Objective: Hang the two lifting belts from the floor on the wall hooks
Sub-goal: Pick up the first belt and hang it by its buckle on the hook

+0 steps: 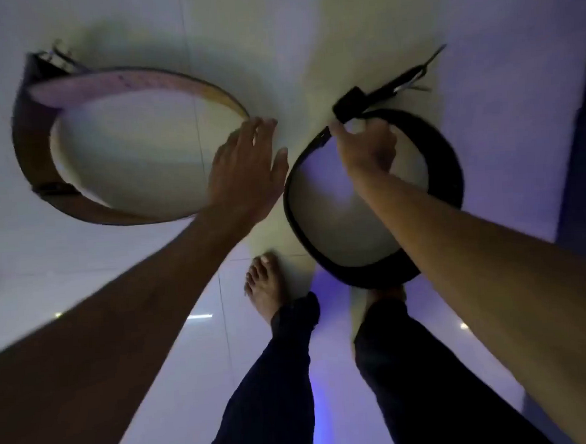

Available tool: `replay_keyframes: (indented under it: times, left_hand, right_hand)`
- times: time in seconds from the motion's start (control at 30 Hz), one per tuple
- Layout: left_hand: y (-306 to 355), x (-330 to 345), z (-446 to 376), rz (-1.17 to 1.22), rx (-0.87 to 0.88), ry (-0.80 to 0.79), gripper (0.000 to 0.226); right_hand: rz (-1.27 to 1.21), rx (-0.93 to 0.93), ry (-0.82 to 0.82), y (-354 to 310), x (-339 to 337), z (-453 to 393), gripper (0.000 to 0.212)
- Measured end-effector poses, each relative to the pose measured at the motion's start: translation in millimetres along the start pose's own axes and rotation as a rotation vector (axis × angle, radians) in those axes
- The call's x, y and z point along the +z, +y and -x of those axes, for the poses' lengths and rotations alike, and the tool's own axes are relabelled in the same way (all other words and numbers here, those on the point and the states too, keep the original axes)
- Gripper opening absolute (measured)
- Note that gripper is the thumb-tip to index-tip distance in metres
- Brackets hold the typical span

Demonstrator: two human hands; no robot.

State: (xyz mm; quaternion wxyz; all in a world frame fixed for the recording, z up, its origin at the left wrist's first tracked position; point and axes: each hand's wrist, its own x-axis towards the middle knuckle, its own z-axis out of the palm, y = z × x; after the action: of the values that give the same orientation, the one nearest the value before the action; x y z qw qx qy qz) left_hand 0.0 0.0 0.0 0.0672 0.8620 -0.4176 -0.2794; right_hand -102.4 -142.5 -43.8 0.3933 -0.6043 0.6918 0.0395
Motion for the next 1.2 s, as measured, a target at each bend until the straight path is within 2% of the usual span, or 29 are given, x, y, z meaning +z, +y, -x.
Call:
replay_keyframes:
  times: [0.13, 0.27, 0.37, 0.43, 0.63, 0.8, 0.9, 0.97, 1.07, 1.2]
  left_hand:
    - [-14, 16, 24, 0.022, -0.068, -0.087, 0.053]
    - [1, -25, 44, 0.136, -0.142, -0.059, 0.054]
    - [28, -70, 58, 0.240, -0.170, -0.015, 0.044]
    - [50, -107, 65, 0.301, -0.201, 0.028, 0.043]
    - [126, -230, 85, 0.450, -0.342, 0.028, 0.042]
    - [190, -335, 115, 0.856, -0.393, -0.097, 0.045]
    - [226, -394, 131, 0.999, -0.376, -0.148, 0.057]
    - [249, -435, 141, 1.037, -0.331, -0.121, 0.059]
    - [283, -499, 156, 1.087, -0.267, 0.003, 0.047]
    - [323, -578, 185, 1.172, -0.177, 0.037, 0.037]
  right_hand:
    - [-0.137, 0.103, 0.016, -14, 15, -16, 0.044]
    - [-0.217, 0.170, -0.015, -23, -16, 2, 0.038]
    - [-0.341, 0.124, -0.152, -33, -61, 42, 0.016]
    - [-0.423, 0.103, -0.255, -46, -103, 80, 0.018]
    - [-0.323, -0.107, -0.421, -81, -249, 179, 0.027]
    - [-0.274, -0.311, -0.499, -122, -372, 242, 0.034]
    - [-0.254, -0.421, -0.531, -147, -434, 275, 0.034]
    - [-0.234, -0.491, -0.536, -162, -471, 295, 0.036]
    - [-0.206, -0.600, -0.541, -179, -523, 325, 0.036]
    - [-0.239, -0.723, -0.522, -204, -583, 360, 0.036]
